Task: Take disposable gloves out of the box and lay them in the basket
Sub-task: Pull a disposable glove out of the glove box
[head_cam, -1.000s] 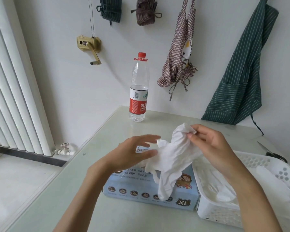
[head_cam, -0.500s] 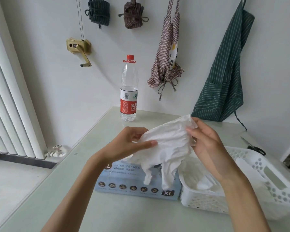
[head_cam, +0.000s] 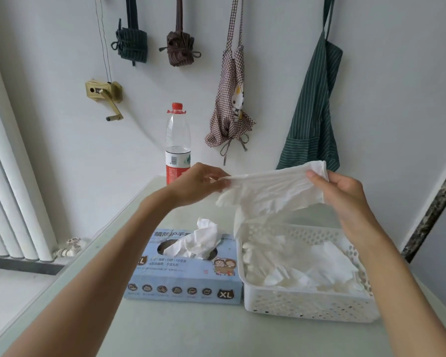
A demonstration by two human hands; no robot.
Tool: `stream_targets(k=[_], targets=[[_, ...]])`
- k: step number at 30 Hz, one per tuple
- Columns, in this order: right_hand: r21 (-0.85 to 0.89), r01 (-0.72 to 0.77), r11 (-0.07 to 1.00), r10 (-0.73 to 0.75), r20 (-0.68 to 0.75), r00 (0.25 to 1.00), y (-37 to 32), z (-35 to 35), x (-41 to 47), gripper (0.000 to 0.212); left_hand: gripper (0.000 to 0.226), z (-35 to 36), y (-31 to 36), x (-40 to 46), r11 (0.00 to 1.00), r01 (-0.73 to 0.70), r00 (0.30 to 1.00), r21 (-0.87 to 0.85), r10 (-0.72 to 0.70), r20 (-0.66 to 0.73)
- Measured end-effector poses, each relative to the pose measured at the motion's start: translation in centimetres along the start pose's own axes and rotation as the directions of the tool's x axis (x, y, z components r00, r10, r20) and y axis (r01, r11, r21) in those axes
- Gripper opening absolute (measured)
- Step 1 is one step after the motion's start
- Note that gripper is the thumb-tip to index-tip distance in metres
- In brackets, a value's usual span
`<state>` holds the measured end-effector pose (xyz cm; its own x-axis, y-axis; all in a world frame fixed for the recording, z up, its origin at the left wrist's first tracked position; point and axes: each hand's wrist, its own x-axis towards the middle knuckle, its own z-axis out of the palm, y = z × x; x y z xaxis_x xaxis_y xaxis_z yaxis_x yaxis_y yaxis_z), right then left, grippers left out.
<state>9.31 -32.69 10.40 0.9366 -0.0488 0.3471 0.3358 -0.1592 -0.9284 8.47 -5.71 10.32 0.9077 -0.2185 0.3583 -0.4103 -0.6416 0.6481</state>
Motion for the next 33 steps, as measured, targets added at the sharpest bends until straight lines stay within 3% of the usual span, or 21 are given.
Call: stream_targets(k=[2, 4, 8, 12, 17, 24, 28, 33], targets=[[-0.022, -0.056, 0.998, 0.056, 0.03, 0.998, 0.2, -1.4, 0.1, 0.021, 0.011, 1.0, 0.4, 0.3, 0.999, -0.013, 0.997, -0.043, 0.01, -0.071], [-0.016, -0.073, 0.997, 0.073, 0.034, 0.997, 1.0, -2.6, 0.2, 0.031, 0.003, 1.8, 0.6, 0.5, 0.998, -0.019, 0.994, -0.067, 0.012, -0.105], [0.004, -0.051, 0.999, 0.051, -0.023, 0.998, 1.4, -4.8, -0.1, 0.018, 0.019, 3.1, 1.1, 1.1, 0.999, -0.008, 0.998, -0.044, 0.005, -0.059], [-0.039, 0.101, 0.994, -0.104, -0.079, 0.991, 1.3, -5.7, -0.3, 0.016, 0.024, 4.2, 1.5, 1.5, 0.999, -0.029, 0.999, -0.037, 0.029, -0.021], [-0.19, 0.296, 0.936, -0.325, -0.144, 0.935, 0.2, -6.1, -0.2, 0.021, 0.007, 6.8, 2.5, 2.0, 0.956, 0.049, 0.998, -0.29, -0.036, 0.049], [-0.29, 0.387, 0.875, -0.41, -0.021, 0.912, -1.6, -6.0, -0.6, 0.018, 0.014, 10.1, 1.7, 0.4, 0.844, 0.224, 0.973, -0.487, -0.168, 0.158], [-0.298, 0.395, 0.869, -0.42, -0.022, 0.907, -2.3, -5.8, -0.6, 0.016, 0.012, 12.7, 2.9, 0.5, 0.721, 0.209, 0.975, -0.661, -0.202, 0.089], [-0.322, 0.386, 0.865, -0.429, -0.076, 0.9, -2.0, -6.8, -0.6, 0.018, 0.016, 13.6, 3.5, 1.0, 0.784, -0.044, 0.968, -0.62, -0.121, -0.221]])
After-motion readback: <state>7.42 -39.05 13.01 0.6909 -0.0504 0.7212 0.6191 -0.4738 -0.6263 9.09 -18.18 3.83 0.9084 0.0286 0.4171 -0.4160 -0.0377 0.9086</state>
